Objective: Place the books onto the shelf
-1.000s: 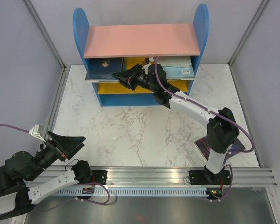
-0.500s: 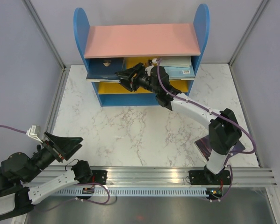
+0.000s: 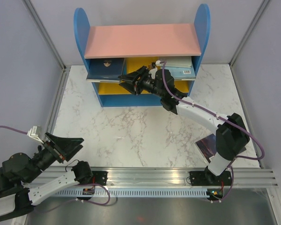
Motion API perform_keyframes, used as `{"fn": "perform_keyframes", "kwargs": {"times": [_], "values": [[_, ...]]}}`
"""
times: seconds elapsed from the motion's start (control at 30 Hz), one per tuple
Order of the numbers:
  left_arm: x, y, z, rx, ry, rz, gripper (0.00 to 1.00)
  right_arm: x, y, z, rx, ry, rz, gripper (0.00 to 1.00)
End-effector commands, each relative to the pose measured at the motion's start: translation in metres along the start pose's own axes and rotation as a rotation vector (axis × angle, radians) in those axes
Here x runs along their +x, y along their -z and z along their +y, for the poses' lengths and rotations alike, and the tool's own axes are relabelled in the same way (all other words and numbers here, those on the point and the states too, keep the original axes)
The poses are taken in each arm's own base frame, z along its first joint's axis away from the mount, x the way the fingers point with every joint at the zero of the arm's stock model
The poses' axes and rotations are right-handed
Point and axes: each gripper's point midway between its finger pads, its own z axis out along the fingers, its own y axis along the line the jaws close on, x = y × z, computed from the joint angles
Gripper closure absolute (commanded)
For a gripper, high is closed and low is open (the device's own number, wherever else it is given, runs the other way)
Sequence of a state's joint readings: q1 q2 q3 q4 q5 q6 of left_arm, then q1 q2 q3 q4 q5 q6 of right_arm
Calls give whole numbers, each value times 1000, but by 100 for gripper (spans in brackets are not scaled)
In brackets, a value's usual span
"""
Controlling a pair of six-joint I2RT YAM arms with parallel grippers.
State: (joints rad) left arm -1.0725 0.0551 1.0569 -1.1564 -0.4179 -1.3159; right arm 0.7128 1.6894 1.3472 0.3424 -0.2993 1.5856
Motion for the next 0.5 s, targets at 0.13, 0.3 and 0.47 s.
{"fn": "perform_keyframes", "kwargs": {"times": [0.13, 0.3, 0.47], "values": [[-4, -2, 2, -17, 36, -27, 5, 11, 2, 27, -75, 3, 28, 54], [-5, 2, 1, -2, 44, -32, 5, 8, -1, 28, -89, -7, 20, 70], [-5, 4, 3, -1, 48, -34, 5, 3, -5, 34, -104, -16, 1, 88]]}}
